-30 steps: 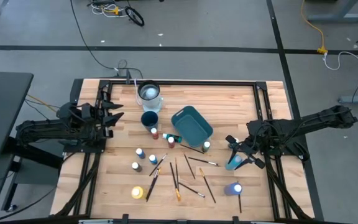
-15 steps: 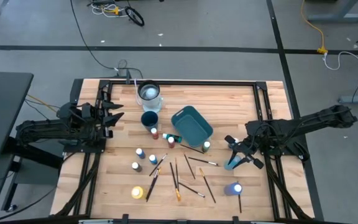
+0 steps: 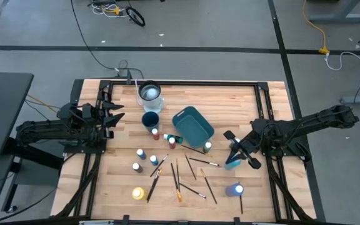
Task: Pick & Place Paint Supplies
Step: Put the large light blue paint bottle into the blue bin
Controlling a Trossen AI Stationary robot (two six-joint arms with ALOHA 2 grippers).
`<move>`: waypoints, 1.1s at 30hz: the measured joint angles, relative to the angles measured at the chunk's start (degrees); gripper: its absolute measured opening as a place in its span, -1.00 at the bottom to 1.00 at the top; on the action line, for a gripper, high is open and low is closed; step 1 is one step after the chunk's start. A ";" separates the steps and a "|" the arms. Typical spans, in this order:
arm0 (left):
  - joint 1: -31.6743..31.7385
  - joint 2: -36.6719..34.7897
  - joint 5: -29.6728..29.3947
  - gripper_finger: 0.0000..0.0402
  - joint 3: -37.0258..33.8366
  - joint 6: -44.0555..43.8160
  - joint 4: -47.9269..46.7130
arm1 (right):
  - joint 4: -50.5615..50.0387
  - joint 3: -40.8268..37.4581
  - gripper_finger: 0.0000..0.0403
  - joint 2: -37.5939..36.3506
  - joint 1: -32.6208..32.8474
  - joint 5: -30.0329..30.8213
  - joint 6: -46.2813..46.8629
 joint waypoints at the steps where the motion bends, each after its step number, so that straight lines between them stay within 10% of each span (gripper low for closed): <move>1: 0.00 0.00 0.00 -0.32 0.00 0.00 0.00 | -0.87 0.00 -0.96 0.01 -0.03 0.32 1.03; 15: 0.00 0.00 0.00 -0.32 -0.02 -0.02 0.02 | 10.22 0.02 -0.52 -1.19 -0.03 1.92 11.51; 33: 0.00 0.00 0.00 -0.32 -0.02 -0.04 0.09 | -14.90 0.02 -0.31 -4.92 -0.06 0.20 0.97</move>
